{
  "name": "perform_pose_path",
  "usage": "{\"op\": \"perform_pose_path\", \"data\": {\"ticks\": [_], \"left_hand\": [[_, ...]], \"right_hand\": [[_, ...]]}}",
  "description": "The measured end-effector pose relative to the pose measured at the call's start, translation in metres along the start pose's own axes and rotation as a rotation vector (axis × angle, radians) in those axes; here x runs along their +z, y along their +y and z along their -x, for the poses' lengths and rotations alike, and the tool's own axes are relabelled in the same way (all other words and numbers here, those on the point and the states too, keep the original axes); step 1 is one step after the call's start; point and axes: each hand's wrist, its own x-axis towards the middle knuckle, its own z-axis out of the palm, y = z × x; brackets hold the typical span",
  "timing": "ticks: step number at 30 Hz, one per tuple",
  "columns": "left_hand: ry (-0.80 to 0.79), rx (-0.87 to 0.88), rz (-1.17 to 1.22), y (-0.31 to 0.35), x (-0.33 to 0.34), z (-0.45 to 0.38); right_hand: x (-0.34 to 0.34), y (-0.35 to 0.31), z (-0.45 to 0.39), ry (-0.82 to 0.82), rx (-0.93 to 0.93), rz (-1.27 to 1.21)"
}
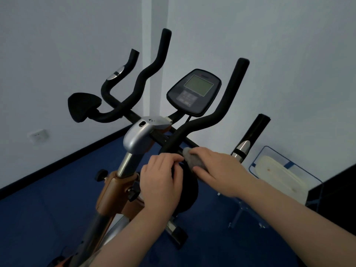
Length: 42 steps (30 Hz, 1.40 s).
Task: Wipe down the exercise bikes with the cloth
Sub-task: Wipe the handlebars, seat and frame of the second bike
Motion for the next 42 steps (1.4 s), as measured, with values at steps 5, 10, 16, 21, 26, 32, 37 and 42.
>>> {"op": "perform_pose_path", "data": {"ticks": [5,10,16,21,26,32,37,42], "left_hand": [[0.039,0.015,-0.031,0.0,0.003,0.001],[0.028,0.012,-0.045,0.0,0.003,0.002],[0.043,-0.004,-0.058,0.002,0.003,0.002],[0.039,-0.008,-0.045,0.004,0.002,0.002],[0.082,-0.014,-0.016,0.004,0.004,0.003],[0.077,-0.034,0.091,0.005,0.001,0.002],[0.062,-0.072,0.218,0.022,0.005,-0.012],[-0.169,-0.061,0.212,0.041,0.021,-0.03]], "right_hand": [[0.0,-0.006,-0.039,-0.148,0.071,0.105],[0.003,-0.009,-0.037,-0.192,0.136,0.021],[-0.005,-0.013,-0.055,-0.304,0.159,-0.119],[0.007,-0.011,-0.051,-0.189,0.214,-0.213],[-0.002,-0.009,-0.062,-0.327,0.103,-0.048],[0.004,-0.01,-0.029,-0.107,0.087,-0.019],[-0.015,0.017,0.03,0.115,-0.187,0.234],[-0.035,0.08,0.037,0.5,-0.095,0.311]]}}
